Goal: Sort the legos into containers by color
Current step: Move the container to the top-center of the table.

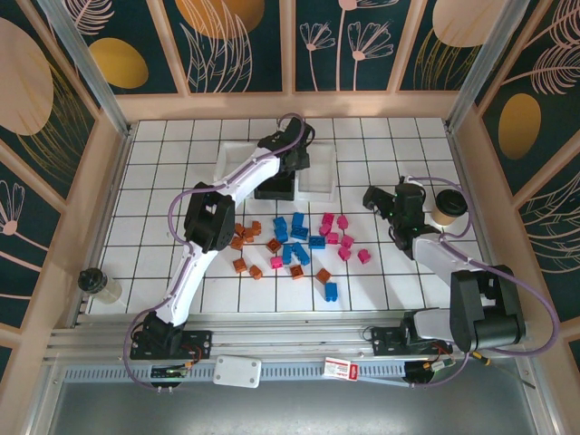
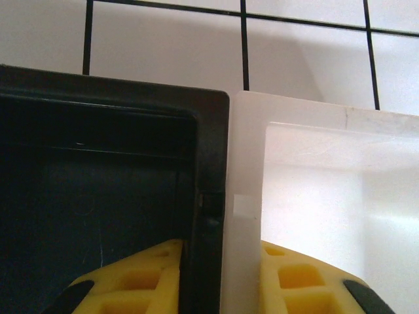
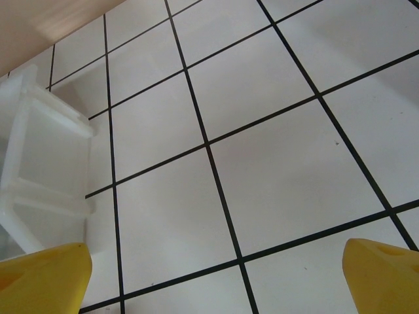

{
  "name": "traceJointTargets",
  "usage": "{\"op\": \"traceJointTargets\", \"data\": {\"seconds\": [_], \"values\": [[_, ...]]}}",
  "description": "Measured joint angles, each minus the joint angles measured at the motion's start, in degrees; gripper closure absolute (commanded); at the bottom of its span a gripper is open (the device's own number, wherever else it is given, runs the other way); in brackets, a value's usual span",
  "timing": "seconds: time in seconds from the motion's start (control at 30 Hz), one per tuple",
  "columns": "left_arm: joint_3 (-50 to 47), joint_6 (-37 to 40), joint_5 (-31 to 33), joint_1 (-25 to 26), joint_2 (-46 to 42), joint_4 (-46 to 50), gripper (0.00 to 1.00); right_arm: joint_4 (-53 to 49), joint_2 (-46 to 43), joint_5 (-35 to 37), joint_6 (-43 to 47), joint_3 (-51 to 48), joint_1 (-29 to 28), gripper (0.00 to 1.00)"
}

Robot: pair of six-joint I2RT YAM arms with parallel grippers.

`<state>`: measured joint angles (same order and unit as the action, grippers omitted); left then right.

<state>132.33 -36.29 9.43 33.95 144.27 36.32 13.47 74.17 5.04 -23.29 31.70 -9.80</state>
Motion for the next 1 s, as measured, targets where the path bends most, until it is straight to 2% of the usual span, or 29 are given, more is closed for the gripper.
{"op": "traceJointTargets", "data": {"seconds": [0.53,0.7,0.93,1.0], "values": [[1.4,-3.7,-2.4,0.7,0.7,-0.1,1.00,-2.1,0.3,1.6,-1.1,0.0,-4.0,0.02],[2.7,-5.0,-3.5,1.1,1.5,-0.5,0.69,-3.1,0.3,2.1,-1.3,0.0,-5.2,0.02],[2.5,-7.5,-6.8,1.3,1.4,-3.7,0.50,-4.7,0.1,2.6,-1.7,0.0,-6.3,0.04],[1.2,-7.5,-7.5,1.4,0.3,-5.0,0.41,-5.0,-0.5,2.6,-1.8,-0.2,-6.8,0.06]]}}
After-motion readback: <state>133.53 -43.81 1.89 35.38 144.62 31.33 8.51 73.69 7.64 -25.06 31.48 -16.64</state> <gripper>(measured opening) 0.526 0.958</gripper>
